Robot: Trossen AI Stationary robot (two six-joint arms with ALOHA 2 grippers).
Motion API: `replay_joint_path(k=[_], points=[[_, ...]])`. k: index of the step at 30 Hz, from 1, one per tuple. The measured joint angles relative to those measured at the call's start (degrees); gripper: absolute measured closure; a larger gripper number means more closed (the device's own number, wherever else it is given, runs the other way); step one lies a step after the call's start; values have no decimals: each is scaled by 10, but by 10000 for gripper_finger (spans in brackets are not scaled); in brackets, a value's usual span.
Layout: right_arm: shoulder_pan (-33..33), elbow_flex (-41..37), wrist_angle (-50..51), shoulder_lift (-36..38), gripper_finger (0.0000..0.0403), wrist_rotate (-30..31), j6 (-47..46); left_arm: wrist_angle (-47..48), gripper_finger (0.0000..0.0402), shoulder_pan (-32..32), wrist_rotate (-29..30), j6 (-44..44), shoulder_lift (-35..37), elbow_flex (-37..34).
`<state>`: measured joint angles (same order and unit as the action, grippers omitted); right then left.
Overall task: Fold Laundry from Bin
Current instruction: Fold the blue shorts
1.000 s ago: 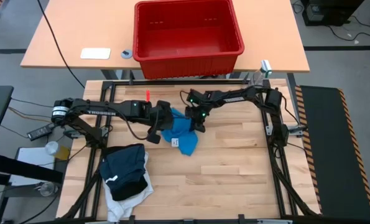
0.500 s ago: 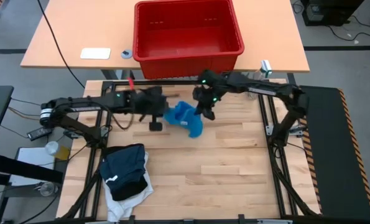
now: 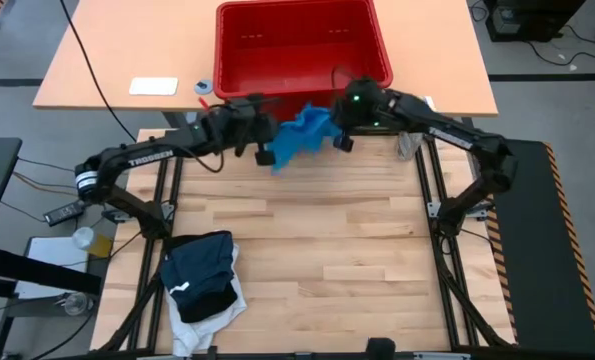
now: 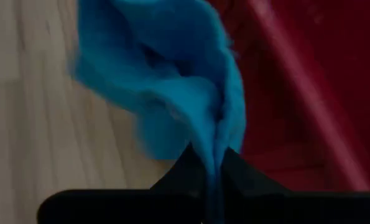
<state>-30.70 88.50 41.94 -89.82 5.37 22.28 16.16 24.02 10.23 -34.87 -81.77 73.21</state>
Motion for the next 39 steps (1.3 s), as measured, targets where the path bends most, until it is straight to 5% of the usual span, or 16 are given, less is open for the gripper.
replay_joint_path(k=[6, 11, 18, 26, 31, 39], points=[[28, -10, 44, 34, 381, -87, -26, 40, 390, -35, -70, -4, 0, 19], [83, -152, 4, 24, 381, -171, -82, 51, 391, -94, -99, 76, -31, -74], [161, -286, -12, 24, 379, -181, -143, 7, 391, -188, -129, 186, -44, -177], [216, -295, -55, 24, 354, -189, -170, -1, 390, -244, -132, 207, -54, -181], [232, -294, -110, 24, 323, -271, -187, 7, 390, -246, -161, 233, -55, -181], [225, -224, -1, 24, 254, -321, -184, 124, 390, -246, -189, 244, -54, -181]])
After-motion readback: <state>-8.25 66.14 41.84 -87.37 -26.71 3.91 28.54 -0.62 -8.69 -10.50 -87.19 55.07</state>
